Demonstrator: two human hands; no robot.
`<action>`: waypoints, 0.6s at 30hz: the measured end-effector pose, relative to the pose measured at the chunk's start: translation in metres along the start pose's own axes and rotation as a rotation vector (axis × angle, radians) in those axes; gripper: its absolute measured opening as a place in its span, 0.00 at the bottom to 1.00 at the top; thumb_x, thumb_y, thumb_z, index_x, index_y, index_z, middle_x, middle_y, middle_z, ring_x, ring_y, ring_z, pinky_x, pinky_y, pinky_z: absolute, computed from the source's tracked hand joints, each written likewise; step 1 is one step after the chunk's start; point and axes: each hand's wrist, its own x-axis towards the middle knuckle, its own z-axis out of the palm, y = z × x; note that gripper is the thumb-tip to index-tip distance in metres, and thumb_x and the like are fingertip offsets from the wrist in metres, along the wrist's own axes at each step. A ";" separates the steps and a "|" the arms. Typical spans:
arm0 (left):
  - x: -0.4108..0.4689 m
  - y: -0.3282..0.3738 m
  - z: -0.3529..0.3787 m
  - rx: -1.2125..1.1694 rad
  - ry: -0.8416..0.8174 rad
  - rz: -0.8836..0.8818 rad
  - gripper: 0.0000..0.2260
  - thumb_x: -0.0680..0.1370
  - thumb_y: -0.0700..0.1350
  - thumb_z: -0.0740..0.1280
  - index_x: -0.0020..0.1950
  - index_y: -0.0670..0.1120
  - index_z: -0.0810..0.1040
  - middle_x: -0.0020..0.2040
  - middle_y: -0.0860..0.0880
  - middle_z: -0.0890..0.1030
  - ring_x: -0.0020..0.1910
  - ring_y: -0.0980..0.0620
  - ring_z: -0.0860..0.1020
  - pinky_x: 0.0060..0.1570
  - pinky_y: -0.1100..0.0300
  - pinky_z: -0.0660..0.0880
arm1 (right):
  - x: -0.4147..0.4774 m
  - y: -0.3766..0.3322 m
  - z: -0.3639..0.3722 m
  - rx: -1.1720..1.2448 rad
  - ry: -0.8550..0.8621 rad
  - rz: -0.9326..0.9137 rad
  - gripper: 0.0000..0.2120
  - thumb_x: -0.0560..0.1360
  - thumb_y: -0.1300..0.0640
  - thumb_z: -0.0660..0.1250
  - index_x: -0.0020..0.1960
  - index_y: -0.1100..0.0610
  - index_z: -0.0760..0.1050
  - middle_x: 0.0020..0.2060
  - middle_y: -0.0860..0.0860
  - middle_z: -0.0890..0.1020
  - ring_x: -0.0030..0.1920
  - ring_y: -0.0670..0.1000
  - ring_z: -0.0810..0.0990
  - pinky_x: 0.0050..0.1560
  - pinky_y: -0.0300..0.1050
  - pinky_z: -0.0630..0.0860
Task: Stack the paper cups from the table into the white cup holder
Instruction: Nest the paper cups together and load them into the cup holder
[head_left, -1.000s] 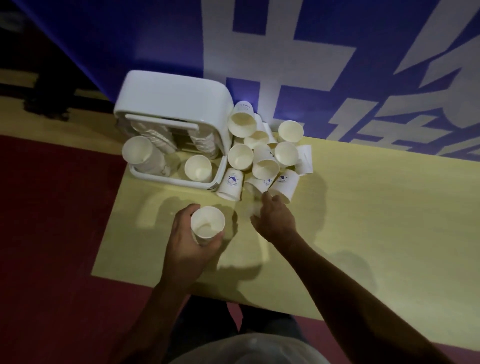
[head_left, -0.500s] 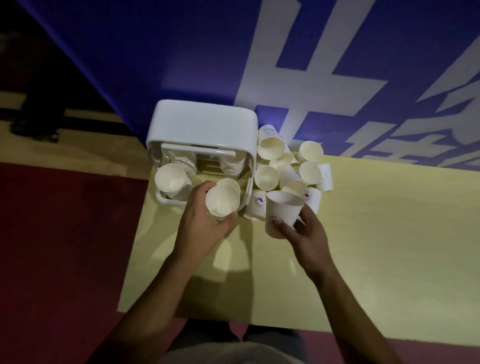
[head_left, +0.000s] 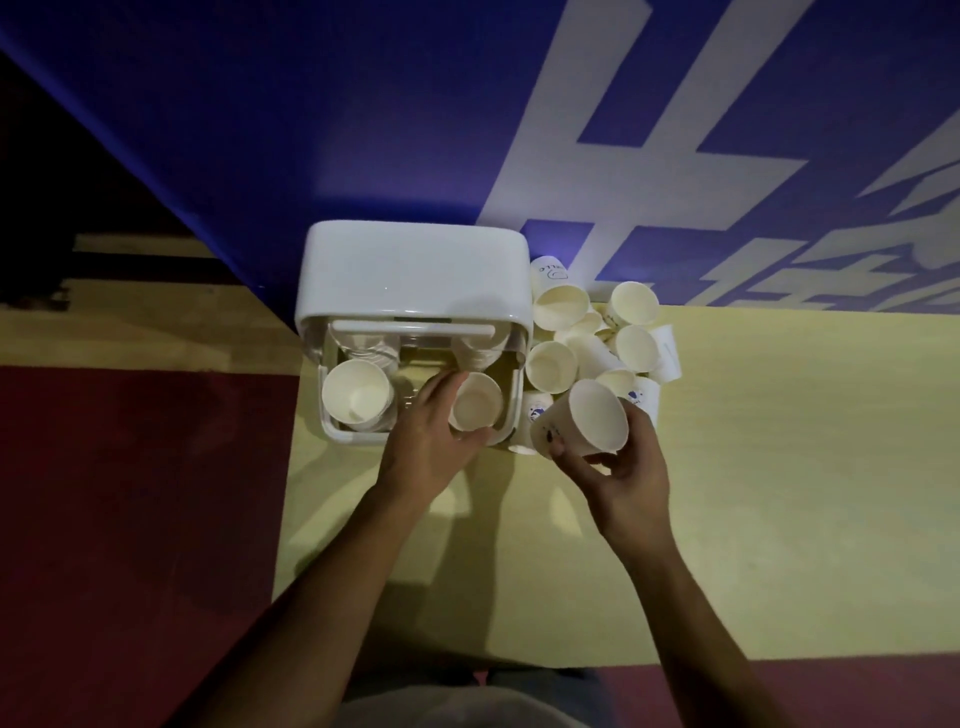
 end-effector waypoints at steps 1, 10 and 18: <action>0.002 -0.003 0.002 0.025 -0.020 -0.005 0.34 0.71 0.53 0.78 0.75 0.49 0.73 0.73 0.51 0.75 0.69 0.49 0.75 0.66 0.56 0.72 | 0.001 0.000 0.001 -0.016 0.002 -0.007 0.28 0.68 0.54 0.83 0.64 0.47 0.74 0.58 0.45 0.82 0.57 0.51 0.82 0.52 0.48 0.81; 0.016 -0.012 0.012 0.082 -0.137 -0.051 0.35 0.72 0.52 0.78 0.77 0.53 0.69 0.72 0.52 0.76 0.67 0.47 0.76 0.60 0.56 0.74 | 0.018 0.000 0.033 -0.226 -0.039 -0.143 0.29 0.66 0.54 0.83 0.61 0.49 0.72 0.54 0.36 0.78 0.54 0.36 0.77 0.49 0.27 0.71; 0.000 -0.010 -0.005 -0.377 0.025 -0.284 0.19 0.84 0.48 0.63 0.76 0.51 0.72 0.66 0.49 0.80 0.65 0.48 0.78 0.64 0.58 0.72 | 0.038 0.018 0.080 -0.345 -0.146 -0.250 0.31 0.68 0.48 0.81 0.66 0.51 0.71 0.58 0.42 0.80 0.56 0.44 0.78 0.54 0.40 0.76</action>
